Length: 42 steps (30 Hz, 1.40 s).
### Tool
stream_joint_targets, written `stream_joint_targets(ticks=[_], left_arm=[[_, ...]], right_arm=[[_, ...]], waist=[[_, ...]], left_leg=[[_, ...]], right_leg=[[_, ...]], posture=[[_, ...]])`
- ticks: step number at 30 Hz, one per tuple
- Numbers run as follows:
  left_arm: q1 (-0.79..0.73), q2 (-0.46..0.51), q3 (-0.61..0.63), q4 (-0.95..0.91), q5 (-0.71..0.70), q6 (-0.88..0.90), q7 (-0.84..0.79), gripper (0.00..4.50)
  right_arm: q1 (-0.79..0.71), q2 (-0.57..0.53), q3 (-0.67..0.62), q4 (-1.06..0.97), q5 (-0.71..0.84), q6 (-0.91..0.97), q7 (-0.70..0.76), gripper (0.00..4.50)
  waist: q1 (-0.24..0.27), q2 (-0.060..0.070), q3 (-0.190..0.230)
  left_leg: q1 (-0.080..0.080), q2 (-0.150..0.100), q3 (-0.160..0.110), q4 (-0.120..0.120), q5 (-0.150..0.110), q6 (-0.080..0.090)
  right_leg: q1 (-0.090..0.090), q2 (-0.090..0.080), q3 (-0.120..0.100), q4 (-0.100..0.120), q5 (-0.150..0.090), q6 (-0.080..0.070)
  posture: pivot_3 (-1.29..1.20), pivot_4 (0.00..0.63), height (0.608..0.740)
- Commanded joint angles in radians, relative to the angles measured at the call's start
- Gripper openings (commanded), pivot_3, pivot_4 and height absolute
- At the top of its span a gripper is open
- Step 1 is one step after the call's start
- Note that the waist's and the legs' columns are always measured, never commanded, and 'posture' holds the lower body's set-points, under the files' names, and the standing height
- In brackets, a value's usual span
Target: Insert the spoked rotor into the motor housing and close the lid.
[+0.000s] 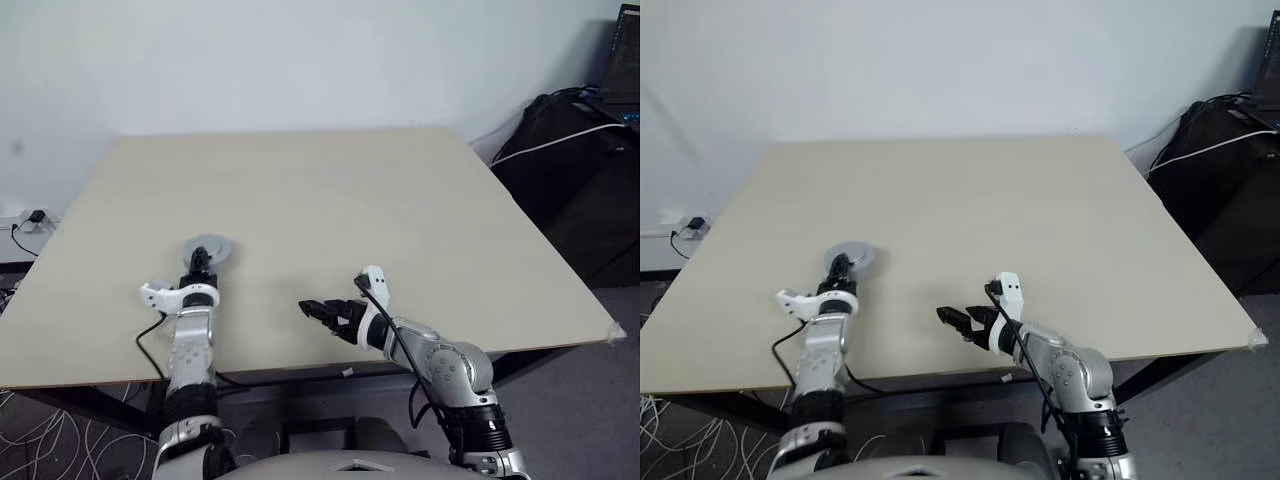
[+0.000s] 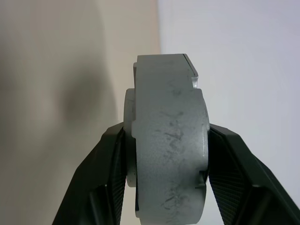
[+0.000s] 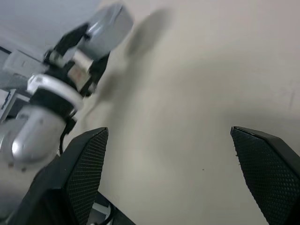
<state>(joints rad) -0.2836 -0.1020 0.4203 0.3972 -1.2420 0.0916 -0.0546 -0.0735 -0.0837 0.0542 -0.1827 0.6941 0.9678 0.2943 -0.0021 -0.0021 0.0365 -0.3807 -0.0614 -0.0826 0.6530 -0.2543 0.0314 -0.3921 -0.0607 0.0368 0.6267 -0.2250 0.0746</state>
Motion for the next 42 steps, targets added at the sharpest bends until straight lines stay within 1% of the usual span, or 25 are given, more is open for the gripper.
stream_joint_targets(ticks=[1,2,3,8,15,17,20,22,23,29,35,37,39,41,42], left_arm=[[-0.106,-0.003,0.034,0.067,0.039,0.0,-0.041,2.09],[-0.126,0.0,0.047,0.095,0.05,-0.006,-0.037,2.09],[-0.143,0.001,0.059,0.119,0.06,-0.011,-0.032,2.09],[-0.186,-0.004,0.1,0.193,0.139,-0.037,0.025,2.09],[-0.189,-0.009,0.121,0.242,0.244,-0.025,0.111,2.09],[-0.179,-0.014,0.122,0.234,0.26,-0.013,0.117,2.8],[-0.157,-0.025,0.117,0.211,0.284,0.014,0.132,3.68],[-0.129,-0.044,0.111,0.168,0.293,0.033,0.153,4.3],[-0.108,-0.059,0.107,0.134,0.297,0.046,0.169,4.48],[0.077,-0.152,0.065,-0.146,0.272,0.155,0.28,4.48],[0.317,-0.201,-0.011,-0.425,0.192,0.281,0.391,4.48],[0.373,-0.196,-0.043,-0.484,0.159,0.297,0.413,4.48],[0.45,-0.156,-0.104,-0.563,0.154,0.334,0.394,4.48],[0.499,-0.112,-0.158,-0.616,0.174,0.347,0.356,4.48],[0.514,-0.091,-0.181,-0.634,0.192,0.343,0.329,4.48]], right_arm=[[-0.005,0.005,-0.007,-0.024,0.0,-0.021,0.011,4.5],[-0.003,0.007,-0.009,-0.027,-0.001,-0.022,0.01,4.5],[-0.001,0.008,-0.01,-0.029,-0.002,-0.022,0.009,4.5],[0.007,0.016,-0.02,-0.037,-0.002,-0.024,0.002,4.5],[0.003,0.022,-0.02,-0.033,-0.004,-0.02,0.004,4.5],[0.0,0.024,-0.018,-0.032,-0.004,-0.018,0.006,4.5],[-0.003,0.026,-0.017,-0.029,-0.004,-0.016,0.006,4.5],[-0.004,0.027,-0.017,-0.027,-0.006,-0.016,0.007,4.5],[-0.004,0.028,-0.018,-0.026,-0.007,-0.016,0.007,4.5],[-0.002,0.034,-0.024,-0.024,-0.009,-0.012,0.003,4.5],[-0.005,0.037,-0.023,-0.017,-0.01,-0.005,0.009,4.5],[-0.008,0.039,-0.022,-0.016,-0.01,-0.003,0.012,4.5],[-0.009,0.041,-0.021,-0.017,-0.012,-0.011,0.017,4.5],[-0.004,0.044,-0.021,-0.02,-0.018,-0.03,0.022,4.5],[0.001,0.045,-0.02,-0.023,-0.025,-0.046,0.025,4.5]], waist=[[0.0,-0.001,0.0],[-0.002,-0.001,0.0],[-0.005,-0.001,0.0],[-0.009,-0.002,0.0],[-0.006,-0.003,-0.001],[-0.008,-0.004,-0.002],[-0.008,-0.003,-0.004],[-0.009,-0.001,-0.007],[-0.01,-0.001,-0.007],[-0.014,-0.002,-0.008],[-0.014,0.001,-0.012],[-0.009,0.001,-0.013],[-0.008,0.002,-0.014],[-0.009,0.003,-0.014],[-0.008,0.003,-0.014]], left_leg=[[0.0,0.0,0.0,0.0,0.0,0.0],[0.0,0.0,0.0,0.0,0.0,0.0],[0.0,0.0,0.001,0.0,0.0,0.0],[0.0,0.0,0.004,-0.003,0.0,0.0],[0.002,0.0,0.004,-0.002,0.0,0.0],[0.003,0.001,0.004,-0.002,0.0,0.0],[0.003,0.001,0.005,-0.002,0.001,-0.001],[0.004,0.002,0.005,-0.002,0.001,-0.001],[0.004,0.002,0.005,-0.002,0.001,-0.001],[0.003,0.003,0.006,-0.003,0.0,-0.001],[0.004,0.003,0.007,-0.004,-0.001,0.001],[0.004,0.003,0.008,-0.004,-0.003,0.001],[0.004,0.003,0.008,-0.003,-0.004,-0.001],[0.005,0.003,0.008,-0.003,-0.005,-0.003],[0.005,0.003,0.008,-0.002,-0.005,-0.003]], right_leg=[[0.0,0.0,0.0,0.0,0.0,0.0],[0.0,0.0,0.001,0.0,0.001,0.001],[0.0,0.001,0.001,0.0,0.003,0.005],[0.0,0.002,0.003,0.001,0.004,0.003],[0.0,0.001,0.005,0.0,0.005,0.004],[0.0,0.001,0.005,0.0,0.006,0.005],[0.0,0.001,0.005,0.0,0.006,0.006],[0.0,0.001,0.005,0.0,0.006,0.006],[0.0,0.001,0.005,0.0,0.006,0.006],[0.0,0.002,0.007,0.001,0.007,0.005],[-0.003,0.0,0.008,-0.001,0.007,0.004],[-0.002,-0.001,0.008,0.0,0.005,0.001],[-0.001,-0.002,0.007,0.0,0.003,-0.003],[-0.001,-0.001,0.007,0.0,0.001,-0.001],[-0.001,-0.001,0.007,0.0,-0.001,0.002]], posture=[[0.0,0.0,0.74],[0.0,0.0,0.74],[0.0,0.0,0.74],[0.0,0.0,0.74],[0.0,0.0,0.74],[0.0,0.0,0.74],[0.0,0.0,0.74],[0.0,0.0,0.74],[0.0,0.0,0.74],[0.0,0.0,0.74],[0.0,0.0,0.74],[0.0,0.0,0.74],[0.0,0.0,0.74],[0.0,0.0,0.74],[0.0,0.0,0.74]])
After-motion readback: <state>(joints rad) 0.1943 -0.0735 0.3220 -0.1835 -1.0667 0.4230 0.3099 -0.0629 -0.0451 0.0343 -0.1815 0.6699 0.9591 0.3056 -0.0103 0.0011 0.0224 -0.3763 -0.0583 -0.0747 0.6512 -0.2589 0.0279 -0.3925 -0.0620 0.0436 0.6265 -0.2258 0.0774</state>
